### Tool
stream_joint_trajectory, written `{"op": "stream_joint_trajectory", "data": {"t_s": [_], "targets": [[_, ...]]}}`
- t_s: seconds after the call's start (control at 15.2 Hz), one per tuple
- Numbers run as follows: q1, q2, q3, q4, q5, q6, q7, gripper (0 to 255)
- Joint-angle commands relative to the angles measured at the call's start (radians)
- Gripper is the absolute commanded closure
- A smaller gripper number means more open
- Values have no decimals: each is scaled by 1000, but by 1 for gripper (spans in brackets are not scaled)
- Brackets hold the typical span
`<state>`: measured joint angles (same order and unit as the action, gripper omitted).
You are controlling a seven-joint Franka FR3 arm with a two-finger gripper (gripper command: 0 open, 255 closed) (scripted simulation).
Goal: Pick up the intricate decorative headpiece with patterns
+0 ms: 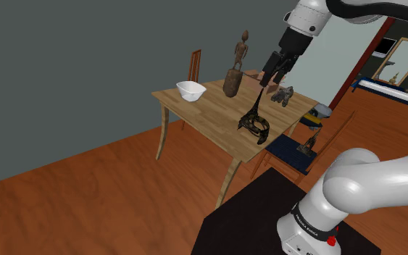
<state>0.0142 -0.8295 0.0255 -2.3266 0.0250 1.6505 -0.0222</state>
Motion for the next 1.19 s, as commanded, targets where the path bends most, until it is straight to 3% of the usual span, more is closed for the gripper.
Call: {"op": "stream_joint_trajectory", "data": {"t_s": [0.0,0.59,1.12], "targets": [[0,0,0,0,0,0,0,0],[-54,120,-165,-80,-83,181,-168,0],[-86,310,-315,-70,-120,347,-320,0]]}}
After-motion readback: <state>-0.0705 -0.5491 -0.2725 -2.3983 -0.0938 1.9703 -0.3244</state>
